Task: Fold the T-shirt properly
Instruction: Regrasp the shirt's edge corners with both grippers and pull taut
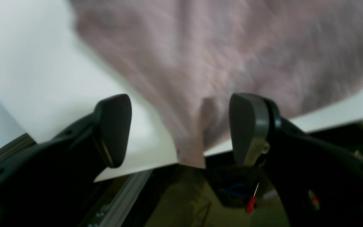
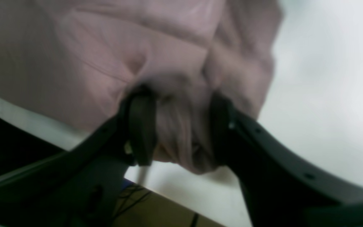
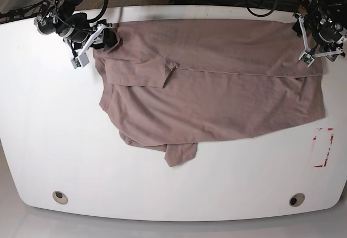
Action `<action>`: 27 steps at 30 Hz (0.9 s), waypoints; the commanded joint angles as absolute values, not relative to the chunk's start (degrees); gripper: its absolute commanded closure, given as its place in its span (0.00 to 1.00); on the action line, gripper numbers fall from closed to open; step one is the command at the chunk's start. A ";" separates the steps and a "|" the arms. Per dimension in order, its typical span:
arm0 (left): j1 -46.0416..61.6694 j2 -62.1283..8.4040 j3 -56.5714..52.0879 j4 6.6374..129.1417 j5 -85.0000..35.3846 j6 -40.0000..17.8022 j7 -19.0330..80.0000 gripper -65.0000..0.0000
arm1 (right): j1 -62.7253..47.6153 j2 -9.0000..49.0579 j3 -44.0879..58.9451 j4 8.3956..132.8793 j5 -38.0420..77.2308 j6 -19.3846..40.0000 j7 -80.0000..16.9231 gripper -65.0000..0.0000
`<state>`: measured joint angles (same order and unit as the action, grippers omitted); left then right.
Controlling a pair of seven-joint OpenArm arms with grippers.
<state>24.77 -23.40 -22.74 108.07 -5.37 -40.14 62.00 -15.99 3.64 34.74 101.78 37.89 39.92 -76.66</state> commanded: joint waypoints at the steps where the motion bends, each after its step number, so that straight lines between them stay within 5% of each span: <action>1: 24.48 -24.84 -23.08 107.38 -4.00 -40.00 61.41 0.32 | -15.16 4.53 35.03 99.82 38.37 40.00 -75.82 0.59; 8: 22.64 -29.67 -21.32 101.49 -4.79 -40.00 61.32 0.32 | -14.29 7.69 35.03 94.29 38.37 40.00 -72.66 0.89; 27: 22.55 -31.25 -21.23 107.03 -4.97 -40.00 61.67 0.32 | -14.81 16.66 39.52 94.20 38.37 40.00 -71.78 0.89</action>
